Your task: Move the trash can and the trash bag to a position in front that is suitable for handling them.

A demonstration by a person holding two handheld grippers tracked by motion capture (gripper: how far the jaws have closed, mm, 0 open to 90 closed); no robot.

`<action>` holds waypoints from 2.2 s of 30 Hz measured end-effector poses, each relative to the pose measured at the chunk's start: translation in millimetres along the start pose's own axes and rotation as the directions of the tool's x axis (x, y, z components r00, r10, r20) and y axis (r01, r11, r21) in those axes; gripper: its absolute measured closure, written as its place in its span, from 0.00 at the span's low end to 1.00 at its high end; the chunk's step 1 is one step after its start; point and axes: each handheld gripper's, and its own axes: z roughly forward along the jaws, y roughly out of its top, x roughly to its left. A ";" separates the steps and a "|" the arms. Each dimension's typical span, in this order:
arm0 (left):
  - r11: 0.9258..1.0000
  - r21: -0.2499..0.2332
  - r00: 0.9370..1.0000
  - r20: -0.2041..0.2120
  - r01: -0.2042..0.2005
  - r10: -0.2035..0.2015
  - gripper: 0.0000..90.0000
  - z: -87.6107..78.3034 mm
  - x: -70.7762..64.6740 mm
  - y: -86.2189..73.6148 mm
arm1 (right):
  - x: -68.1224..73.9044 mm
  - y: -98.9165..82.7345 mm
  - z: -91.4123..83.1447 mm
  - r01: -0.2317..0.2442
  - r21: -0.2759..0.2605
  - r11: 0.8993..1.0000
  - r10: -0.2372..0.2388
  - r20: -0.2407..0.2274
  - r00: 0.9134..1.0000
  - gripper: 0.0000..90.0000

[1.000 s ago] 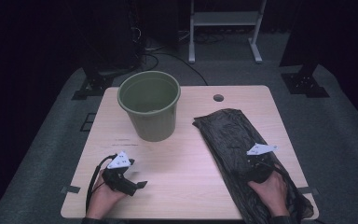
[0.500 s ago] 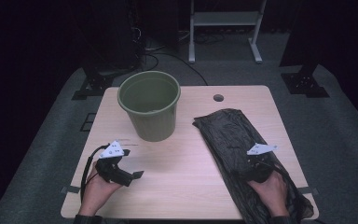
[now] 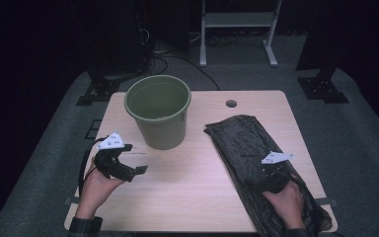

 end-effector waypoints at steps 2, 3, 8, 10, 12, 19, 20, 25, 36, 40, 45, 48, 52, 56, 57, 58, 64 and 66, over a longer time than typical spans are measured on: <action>1.000 -0.004 1.000 -0.002 0.001 -0.001 0.00 -1.3 1.5 2.6 | -0.1 0.0 0.0 0.000 -0.001 1.000 0.000 0.001 1.000 0.00; 1.000 -0.008 1.000 -0.006 0.003 -0.003 0.00 -2.7 2.8 4.9 | -0.1 0.0 0.0 0.000 -0.001 1.000 0.000 0.001 1.000 0.00; 1.000 -0.026 1.000 -0.016 0.007 -0.007 0.00 -9.0 10.3 18.6 | -0.3 0.0 0.0 -0.003 -0.001 1.000 0.003 0.004 1.000 0.00; 1.000 -0.022 1.000 -0.018 0.007 -0.007 0.00 -11.0 12.4 24.8 | -0.4 0.0 0.0 -0.005 0.000 1.000 0.005 0.006 1.000 0.00; 1.000 -0.022 1.000 -0.023 0.005 -0.006 0.00 -12.3 13.0 28.3 | -0.4 0.0 0.0 -0.005 0.000 1.000 0.005 0.007 1.000 0.00; 1.000 -0.016 0.999 -0.050 0.010 -0.011 0.00 -20.9 19.1 53.9 | -0.6 0.0 0.0 -0.007 0.000 1.000 0.007 0.009 1.000 0.00; 1.000 -0.024 0.998 -0.057 0.010 -0.011 0.00 -23.4 21.4 60.3 | -0.6 0.0 0.0 -0.007 0.000 1.000 0.007 0.009 1.000 0.00; 0.999 -0.042 0.998 -0.057 0.004 -0.006 0.00 -28.3 28.8 75.5 | -0.6 0.0 0.0 -0.008 0.000 1.000 0.008 0.010 1.000 0.00; 0.998 -0.055 0.998 -0.068 0.010 -0.013 0.00 -26.9 58.0 104.1 | -0.6 0.0 0.0 -0.012 -0.001 1.000 0.012 0.012 1.000 0.00; 0.999 -0.046 0.997 -0.076 0.012 -0.016 0.00 -22.6 72.6 109.6 | -0.5 0.0 0.0 -0.013 -0.001 1.000 0.013 0.012 1.000 0.00; 1.000 -0.018 0.994 -0.103 0.022 -0.023 0.00 -15.4 90.5 111.8 | -0.6 0.0 0.1 -0.012 -0.001 1.000 0.012 0.012 1.000 0.00; 0.999 -0.012 0.993 -0.113 0.029 -0.031 0.00 -11.2 96.9 111.1 | -0.6 0.1 0.0 -0.012 -0.001 1.000 0.012 0.012 1.000 0.00; 0.999 0.008 0.991 -0.121 0.050 -0.049 0.00 0.8 109.7 107.9 | -0.6 0.0 0.1 -0.012 -0.001 1.000 0.012 0.012 1.000 0.00; 0.998 0.035 0.991 -0.124 0.056 -0.052 0.00 11.1 115.9 105.8 | -0.6 0.0 0.1 -0.012 -0.001 1.000 0.012 0.012 1.000 0.00; 0.998 0.035 0.991 -0.124 0.056 -0.052 0.00 11.1 115.9 105.8 | -0.6 0.0 0.1 -0.012 -0.001 1.000 0.012 0.012 1.000 0.00; 0.998 0.041 0.991 -0.124 0.054 -0.049 0.00 13.4 116.9 105.6 | -0.6 0.0 0.1 -0.012 -0.001 1.000 0.012 0.012 1.000 0.00; 0.995 0.056 0.989 -0.130 0.077 -0.069 0.00 20.2 124.2 102.9 | -0.7 0.0 0.1 -0.010 -0.002 1.000 0.010 0.012 1.000 0.00; 0.994 0.058 0.989 -0.124 0.090 -0.082 0.00 22.9 127.7 101.1 | -0.6 0.0 0.0 -0.012 -0.001 1.000 0.012 0.012 1.000 0.00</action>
